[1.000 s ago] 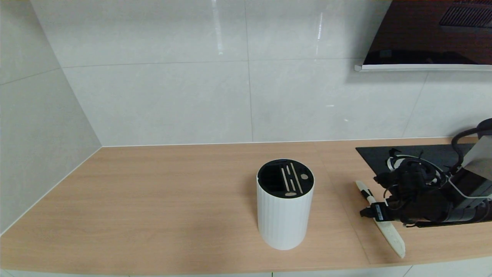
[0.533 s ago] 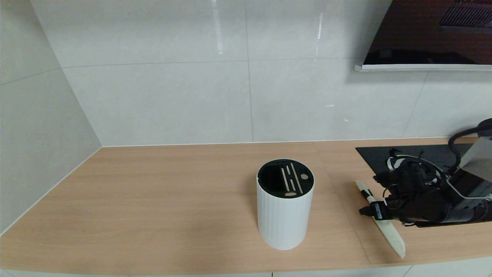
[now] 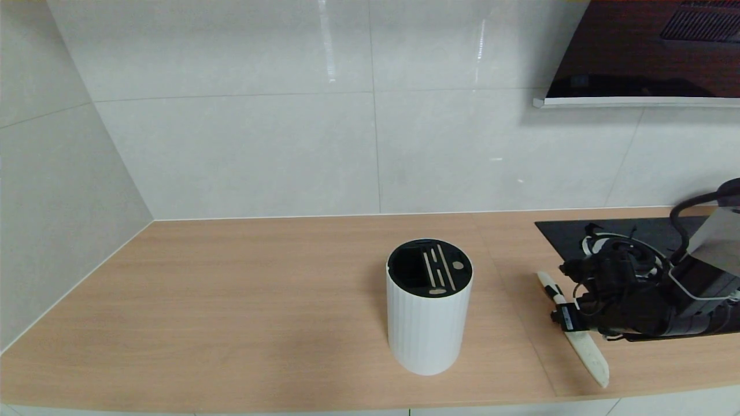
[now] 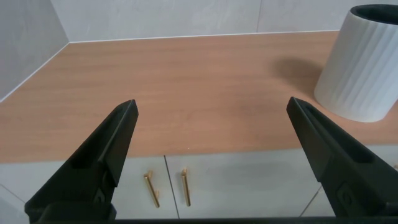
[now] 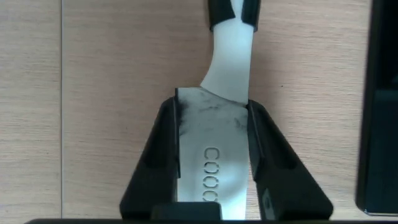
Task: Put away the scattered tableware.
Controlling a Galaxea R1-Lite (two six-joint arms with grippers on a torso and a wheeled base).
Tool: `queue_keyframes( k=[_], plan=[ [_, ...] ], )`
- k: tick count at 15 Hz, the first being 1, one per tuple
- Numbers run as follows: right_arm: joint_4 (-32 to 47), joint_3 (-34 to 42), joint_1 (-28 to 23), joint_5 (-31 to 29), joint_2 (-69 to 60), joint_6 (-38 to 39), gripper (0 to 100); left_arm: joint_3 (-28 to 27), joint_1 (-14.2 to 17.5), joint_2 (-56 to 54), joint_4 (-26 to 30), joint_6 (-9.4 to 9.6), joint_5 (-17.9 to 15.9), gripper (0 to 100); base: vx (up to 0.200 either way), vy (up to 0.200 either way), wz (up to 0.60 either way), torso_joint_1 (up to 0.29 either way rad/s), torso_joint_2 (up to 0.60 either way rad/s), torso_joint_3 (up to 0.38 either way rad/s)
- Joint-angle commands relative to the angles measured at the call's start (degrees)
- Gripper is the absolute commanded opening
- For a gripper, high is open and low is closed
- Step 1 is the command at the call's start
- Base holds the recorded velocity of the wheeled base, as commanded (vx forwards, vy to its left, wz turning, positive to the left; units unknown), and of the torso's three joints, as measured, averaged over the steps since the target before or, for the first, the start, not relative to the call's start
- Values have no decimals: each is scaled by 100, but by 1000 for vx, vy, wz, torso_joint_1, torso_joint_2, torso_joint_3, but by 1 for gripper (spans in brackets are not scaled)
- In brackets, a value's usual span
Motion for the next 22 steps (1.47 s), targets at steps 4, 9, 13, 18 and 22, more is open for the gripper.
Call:
queue_keyframes(
  k=[4,9,13,18,22],
  plan=[
    [18,-2,4,5,24,-8,0,3,8,0,-4,0,0,100,0,0,0,0,0,0],
    [18,156,-5,58,-820,45,0,3,-1,0,-4,9,0,100,0,0,0,0,0,0],
    [71,411,320,23,-2209,45,0,3,8,0,-4,17,0,100,0,0,0,0,0,0],
    [80,218,1401,-575,-3254,36,0,3,8,0,5,176,-52,100,0,0,0,0,0,0],
    [80,-371,2166,-707,-3527,45,0,-1658,-19,1415,479,61,-1538,100,0,0,0,0,0,0]
  ],
)
